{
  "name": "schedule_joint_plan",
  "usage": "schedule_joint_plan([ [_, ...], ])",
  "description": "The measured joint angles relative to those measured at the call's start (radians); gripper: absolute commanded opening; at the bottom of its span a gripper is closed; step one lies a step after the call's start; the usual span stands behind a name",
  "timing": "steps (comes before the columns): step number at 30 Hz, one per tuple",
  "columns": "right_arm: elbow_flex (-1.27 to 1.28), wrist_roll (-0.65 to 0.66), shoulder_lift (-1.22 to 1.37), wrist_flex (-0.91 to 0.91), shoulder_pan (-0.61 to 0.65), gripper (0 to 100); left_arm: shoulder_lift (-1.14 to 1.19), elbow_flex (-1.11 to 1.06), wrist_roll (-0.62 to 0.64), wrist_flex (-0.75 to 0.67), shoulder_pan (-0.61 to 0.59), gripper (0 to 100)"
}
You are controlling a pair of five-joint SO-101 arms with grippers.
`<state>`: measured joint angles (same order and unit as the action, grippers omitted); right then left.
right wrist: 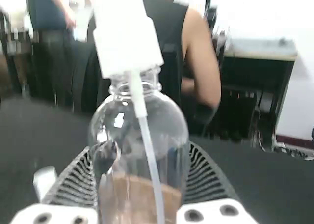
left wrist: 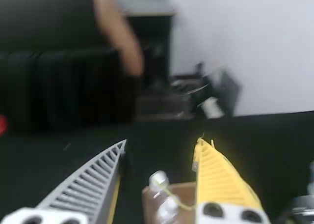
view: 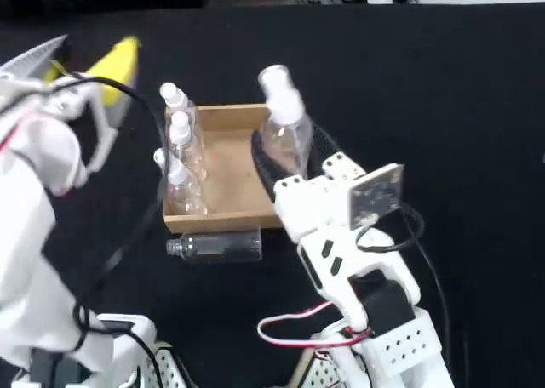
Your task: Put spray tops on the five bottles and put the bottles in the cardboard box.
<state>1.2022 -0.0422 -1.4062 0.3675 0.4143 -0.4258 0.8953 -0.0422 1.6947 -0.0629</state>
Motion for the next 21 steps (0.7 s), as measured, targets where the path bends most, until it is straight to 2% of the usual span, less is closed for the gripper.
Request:
schedule_joint_plan([
  [5, 0.002, -0.066, 0.215, -0.183, -0.023, 1.1, 0.003, -0.259, -0.002, 0.003, -0.273, 20],
  [8, 0.002, -0.074, 0.374, -0.338, -0.023, 1.1, 0.003, -0.468, -0.003, -0.046, -0.377, 20],
  [11, 0.002, -0.074, 0.546, -0.483, -0.028, 1.1, 0.005, -0.678, -0.003, -0.137, -0.459, 20],
  [14, 0.002, -0.074, 0.683, -0.551, -0.025, 1.1, 0.005, -0.868, -0.003, -0.227, -0.528, 20],
  [21, 0.002, -0.074, 0.807, -0.692, -0.026, 1.0, -0.032, -1.292, 0.078, -0.516, -0.611, 20],
])
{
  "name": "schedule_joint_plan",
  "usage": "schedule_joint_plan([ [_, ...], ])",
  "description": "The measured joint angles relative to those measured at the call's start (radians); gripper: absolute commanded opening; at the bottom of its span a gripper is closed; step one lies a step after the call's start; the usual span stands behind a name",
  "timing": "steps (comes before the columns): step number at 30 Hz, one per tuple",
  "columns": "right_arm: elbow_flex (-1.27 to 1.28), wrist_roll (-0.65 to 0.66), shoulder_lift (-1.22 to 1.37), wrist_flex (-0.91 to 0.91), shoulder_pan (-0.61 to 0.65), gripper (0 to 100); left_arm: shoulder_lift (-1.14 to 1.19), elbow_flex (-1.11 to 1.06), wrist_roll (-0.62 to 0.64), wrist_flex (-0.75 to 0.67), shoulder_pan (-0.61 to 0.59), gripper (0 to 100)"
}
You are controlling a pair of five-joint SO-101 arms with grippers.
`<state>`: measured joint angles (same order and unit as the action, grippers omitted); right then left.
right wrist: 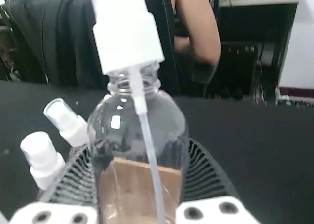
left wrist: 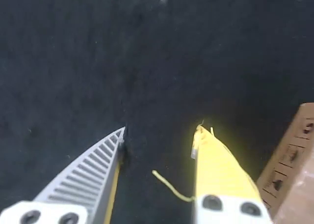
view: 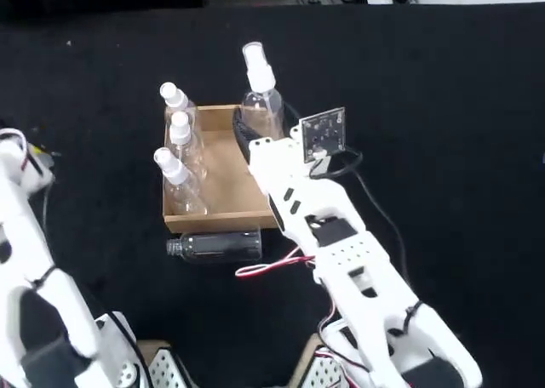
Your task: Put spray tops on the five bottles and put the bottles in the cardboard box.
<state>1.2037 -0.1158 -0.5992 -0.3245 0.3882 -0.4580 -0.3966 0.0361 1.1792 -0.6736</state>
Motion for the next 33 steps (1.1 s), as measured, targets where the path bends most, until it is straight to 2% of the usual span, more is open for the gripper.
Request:
schedule_joint_plan([
  [10, 0.014, 0.0, 0.353, -0.4, 0.0, 1.0, -0.233, -0.512, 0.11, -0.393, 0.0, 20],
  [14, 0.014, 0.0, 0.506, -0.572, 0.0, 1.0, -0.298, -0.624, 0.118, -0.486, 0.0, 20],
  [17, 0.011, 0.0, 0.601, -0.651, 0.003, 1.0, -0.322, -0.672, 0.12, -0.509, 0.0, 20],
  [23, -0.08, 0.0, 0.755, -0.677, 0.002, 1.1, -0.336, -0.703, 0.12, -0.516, 0.0, 20],
  [33, -0.118, 0.0, 0.822, -0.68, 0.002, 1.1, -0.338, -0.703, 0.12, -0.516, 0.0, 20],
])
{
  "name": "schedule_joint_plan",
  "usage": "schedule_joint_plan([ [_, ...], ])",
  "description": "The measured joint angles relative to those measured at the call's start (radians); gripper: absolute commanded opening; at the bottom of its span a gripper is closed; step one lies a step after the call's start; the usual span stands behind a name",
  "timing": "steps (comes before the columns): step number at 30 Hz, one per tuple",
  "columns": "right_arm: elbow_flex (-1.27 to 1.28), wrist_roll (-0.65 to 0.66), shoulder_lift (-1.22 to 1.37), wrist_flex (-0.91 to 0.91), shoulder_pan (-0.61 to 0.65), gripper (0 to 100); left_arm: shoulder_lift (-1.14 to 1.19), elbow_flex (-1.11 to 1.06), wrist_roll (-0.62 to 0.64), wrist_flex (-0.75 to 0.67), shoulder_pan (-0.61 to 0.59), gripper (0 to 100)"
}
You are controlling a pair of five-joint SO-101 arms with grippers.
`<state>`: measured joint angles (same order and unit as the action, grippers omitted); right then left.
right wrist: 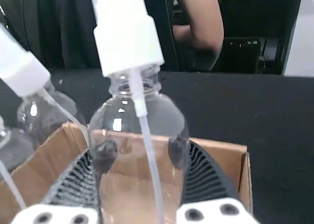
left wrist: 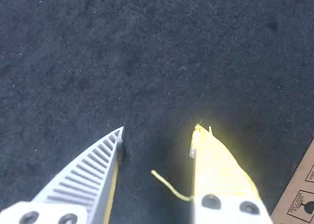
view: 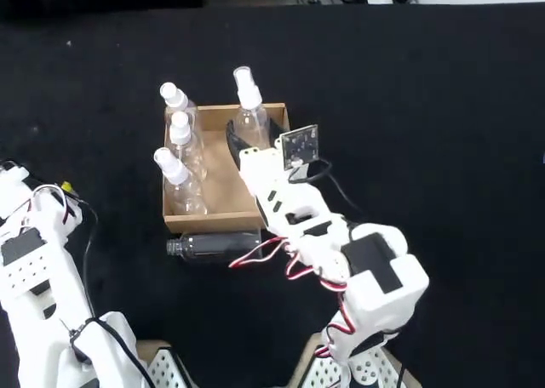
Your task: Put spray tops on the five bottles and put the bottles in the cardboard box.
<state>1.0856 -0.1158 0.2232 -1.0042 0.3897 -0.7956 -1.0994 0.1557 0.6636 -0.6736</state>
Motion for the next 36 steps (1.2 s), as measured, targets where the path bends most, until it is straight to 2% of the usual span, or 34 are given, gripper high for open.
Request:
schedule_joint_plan([
  [5, -0.035, 0.0, 0.04, 0.0, 0.0, 1.1, 0.0, 0.0, 0.0, 0.0, 0.0, 20],
  [9, -0.023, 0.0, 0.028, -0.084, 0.0, 1.1, 0.0, 0.0, 0.0, 0.0, 0.0, 20],
  [13, 0.049, 0.0, -0.107, -0.091, -0.012, 1.1, 0.0, 0.0, 0.0, 0.0, 0.0, 20],
  [16, 0.097, 0.0, -0.276, -0.021, -0.078, 1.1, 0.0, 0.0, 0.0, 0.0, 0.0, 20],
  [19, 0.1, 0.0, -0.476, 0.14, -0.192, 1.1, 0.0, -0.005, 0.0, 0.0, 0.0, 20],
  [22, 0.094, 0.006, -0.661, 0.404, -0.361, 1.1, 0.0, -0.031, 0.0, -0.017, 0.0, 20],
  [25, 0.008, 0.109, -0.746, 0.698, -0.572, 1.1, -0.002, -0.064, 0.0, -0.066, 0.0, 20],
  [27, -0.032, 0.199, -0.75, 0.818, -0.706, 1.1, -0.003, -0.08, 0.0, -0.1, 0.0, 20],
  [31, -0.034, 0.247, -0.666, 0.79, -0.855, 1.1, -0.003, -0.089, 0.0, -0.123, 0.0, 20],
  [36, -0.031, 0.189, -0.423, 0.531, -0.957, 1.1, -0.003, -0.089, 0.0, -0.123, 0.0, 20],
])
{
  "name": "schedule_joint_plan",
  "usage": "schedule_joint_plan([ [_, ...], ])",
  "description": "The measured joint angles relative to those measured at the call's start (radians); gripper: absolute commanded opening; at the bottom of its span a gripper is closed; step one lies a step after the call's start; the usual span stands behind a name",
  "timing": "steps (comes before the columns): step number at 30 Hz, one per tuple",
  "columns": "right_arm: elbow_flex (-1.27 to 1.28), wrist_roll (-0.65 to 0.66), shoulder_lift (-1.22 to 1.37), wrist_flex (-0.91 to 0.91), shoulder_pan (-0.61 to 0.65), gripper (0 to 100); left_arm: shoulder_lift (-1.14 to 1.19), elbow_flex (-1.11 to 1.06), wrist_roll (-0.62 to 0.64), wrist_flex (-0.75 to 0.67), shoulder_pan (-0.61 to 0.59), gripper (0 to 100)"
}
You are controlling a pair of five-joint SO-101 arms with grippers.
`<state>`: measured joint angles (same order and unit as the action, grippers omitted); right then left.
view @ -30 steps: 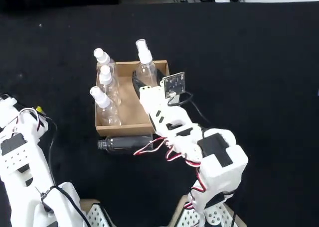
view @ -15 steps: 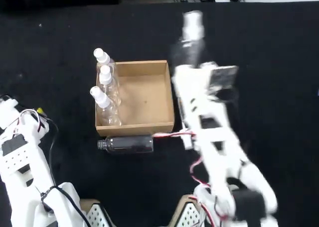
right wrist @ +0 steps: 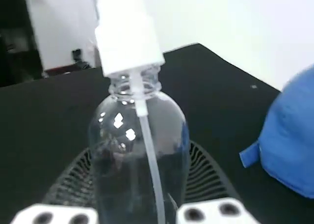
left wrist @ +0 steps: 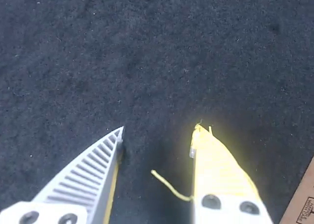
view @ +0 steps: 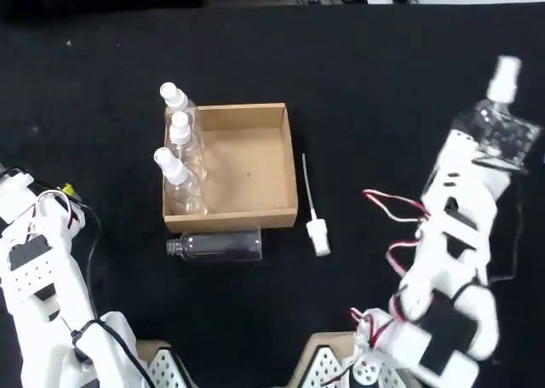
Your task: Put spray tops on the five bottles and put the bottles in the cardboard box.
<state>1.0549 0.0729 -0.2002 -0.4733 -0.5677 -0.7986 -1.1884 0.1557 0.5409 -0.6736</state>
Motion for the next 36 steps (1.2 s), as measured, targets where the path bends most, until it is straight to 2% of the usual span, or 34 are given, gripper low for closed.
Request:
schedule_joint_plan([
  [4, 0.015, -0.017, 0.043, -0.075, 0.002, 1.1, 0.0, 0.0, 0.0, 0.0, 0.0, 20],
  [7, 0.015, -0.023, 0.029, -0.054, 0.075, 1.1, 0.0, 0.0, 0.0, -0.005, 0.0, 20],
  [16, 0.015, -0.021, -0.181, 0.1, 0.571, 1.1, 0.0, 0.0, 0.0, -0.006, 0.0, 20],
  [21, 0.017, -0.02, -0.175, 0.124, 0.815, 1.0, 0.0, 0.0, 0.0, -0.006, 0.0, 20],
  [25, 0.006, -0.028, -0.04, -0.012, 0.881, 1.0, 0.0, 0.0, 0.0, -0.006, 0.0, 20],
  [31, -0.006, -0.123, 0.207, -0.299, 0.948, 1.0, 0.0, 0.0, 0.0, -0.006, 0.0, 20],
  [36, -0.063, -0.137, 0.342, -0.41, 0.947, 1.0, 0.0, 0.0, 0.0, -0.006, 0.0, 20],
])
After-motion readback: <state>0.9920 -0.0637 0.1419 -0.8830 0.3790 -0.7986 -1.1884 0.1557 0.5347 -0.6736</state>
